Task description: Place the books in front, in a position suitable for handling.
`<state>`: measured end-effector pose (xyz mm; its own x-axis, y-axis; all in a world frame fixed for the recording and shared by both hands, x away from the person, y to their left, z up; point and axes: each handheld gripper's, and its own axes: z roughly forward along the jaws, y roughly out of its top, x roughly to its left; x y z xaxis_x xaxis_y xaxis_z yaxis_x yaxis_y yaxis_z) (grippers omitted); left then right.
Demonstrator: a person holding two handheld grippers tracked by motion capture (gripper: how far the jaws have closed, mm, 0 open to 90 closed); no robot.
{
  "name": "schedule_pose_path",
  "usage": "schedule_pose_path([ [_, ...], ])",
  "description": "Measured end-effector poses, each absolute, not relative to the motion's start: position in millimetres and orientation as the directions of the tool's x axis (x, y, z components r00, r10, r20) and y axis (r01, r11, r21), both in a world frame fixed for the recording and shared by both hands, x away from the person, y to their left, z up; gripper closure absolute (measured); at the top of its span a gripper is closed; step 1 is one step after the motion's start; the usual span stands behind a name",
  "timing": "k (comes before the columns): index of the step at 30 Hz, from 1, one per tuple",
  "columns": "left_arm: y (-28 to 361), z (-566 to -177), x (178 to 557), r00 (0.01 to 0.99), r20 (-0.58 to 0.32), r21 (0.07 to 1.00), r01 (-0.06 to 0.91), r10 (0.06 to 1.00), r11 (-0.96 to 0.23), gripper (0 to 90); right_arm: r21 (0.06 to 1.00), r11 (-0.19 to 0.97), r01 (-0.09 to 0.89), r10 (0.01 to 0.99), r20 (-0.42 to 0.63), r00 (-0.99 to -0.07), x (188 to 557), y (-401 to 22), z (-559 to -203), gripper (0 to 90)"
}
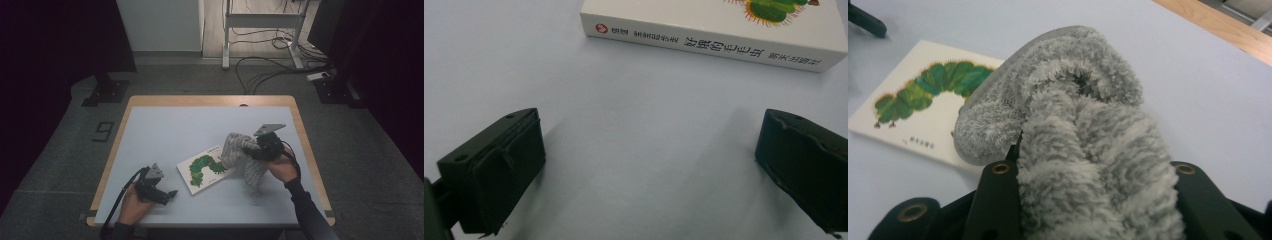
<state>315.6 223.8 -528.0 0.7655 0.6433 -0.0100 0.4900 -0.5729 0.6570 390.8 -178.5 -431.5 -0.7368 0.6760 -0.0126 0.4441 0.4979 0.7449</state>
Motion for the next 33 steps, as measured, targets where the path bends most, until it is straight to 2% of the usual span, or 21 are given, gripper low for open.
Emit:
schedule_pose_path([
  [8,224,-528,316,0.766,-0.008,0.656,0.489,0.643,-0.575,0.0,0.743,0.525,0.416,0.641,-0.024,-0.767,408,-142,-433,58.8],
  [18,224,-528,316,0.765,-0.009,0.658,0.490,0.644,-0.572,0.0,0.712,0.554,0.431,0.619,-0.007,-0.785,438,-99,-468,58.6],
  [25,224,-528,316,0.765,-0.009,0.658,0.490,0.644,-0.572,0.0,0.686,0.562,0.463,0.626,0.013,-0.780,448,-90,-502,58.5],
  [33,224,-528,316,0.765,-0.010,0.658,0.490,0.644,-0.572,0.0,0.686,0.554,0.472,0.619,0.040,-0.784,447,-87,-504,58.6],
])
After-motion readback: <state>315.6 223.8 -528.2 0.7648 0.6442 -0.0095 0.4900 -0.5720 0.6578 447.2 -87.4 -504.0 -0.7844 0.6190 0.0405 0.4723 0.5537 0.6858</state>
